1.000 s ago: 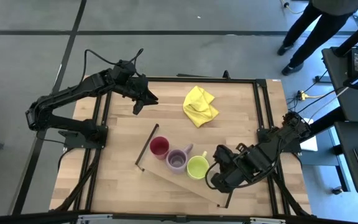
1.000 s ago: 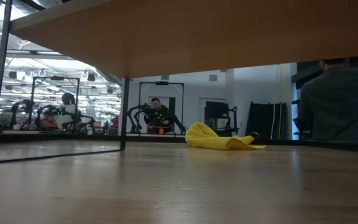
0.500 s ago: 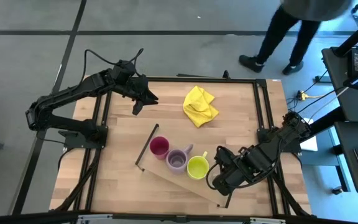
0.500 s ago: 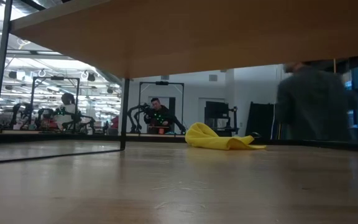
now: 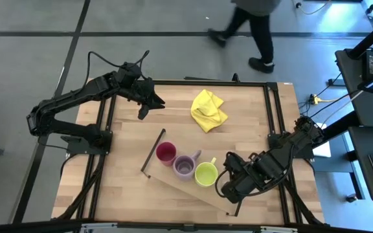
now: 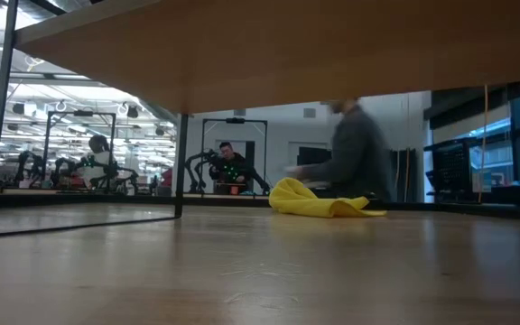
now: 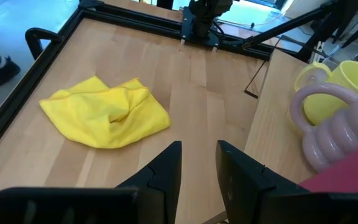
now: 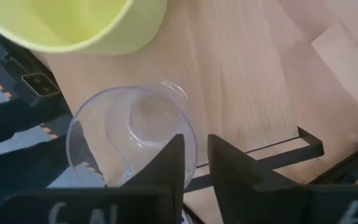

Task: Stack small to large cups/mugs on shelf
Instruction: Put the transparent mug on the shelf

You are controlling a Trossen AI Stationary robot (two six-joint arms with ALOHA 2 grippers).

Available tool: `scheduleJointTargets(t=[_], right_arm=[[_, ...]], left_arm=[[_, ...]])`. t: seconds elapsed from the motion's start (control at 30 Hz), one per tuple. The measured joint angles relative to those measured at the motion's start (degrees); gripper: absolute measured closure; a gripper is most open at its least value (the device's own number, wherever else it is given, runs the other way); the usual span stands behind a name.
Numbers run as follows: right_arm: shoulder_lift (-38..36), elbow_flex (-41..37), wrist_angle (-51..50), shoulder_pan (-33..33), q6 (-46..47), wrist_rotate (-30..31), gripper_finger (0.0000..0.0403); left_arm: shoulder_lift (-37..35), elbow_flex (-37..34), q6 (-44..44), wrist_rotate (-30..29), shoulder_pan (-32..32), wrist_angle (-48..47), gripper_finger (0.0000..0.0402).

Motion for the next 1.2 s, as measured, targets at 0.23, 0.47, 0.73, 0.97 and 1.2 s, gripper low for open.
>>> scheduleJointTargets(t=[0.23,0.47,0.73,0.97,1.2], right_arm=[[-0.02,3.31,-0.10,-0.30,1.34,7.16,0.0323],[-0.04,9.93,0.06,-0.62,7.44,8.69,0.0323],[-0.01,11.93,7.93,3.74,27.77,1.53,0.0357],[3.60,11.96,13.94,9.34,41.79,1.05,0.0396],[8.40,11.92,16.49,11.63,48.89,0.83,0.0397]], left_arm=[[0.00,-0.01,-0.20,0.02,0.00,0.00,0.0308],[0.01,-0.01,-0.24,0.04,0.00,-0.02,0.0308],[0.82,0.01,0.66,0.10,-0.02,0.07,0.0308],[4.62,0.01,0.70,2.59,-0.02,0.11,0.0308],[6.52,0.01,1.79,5.67,-0.02,4.04,0.0308]])
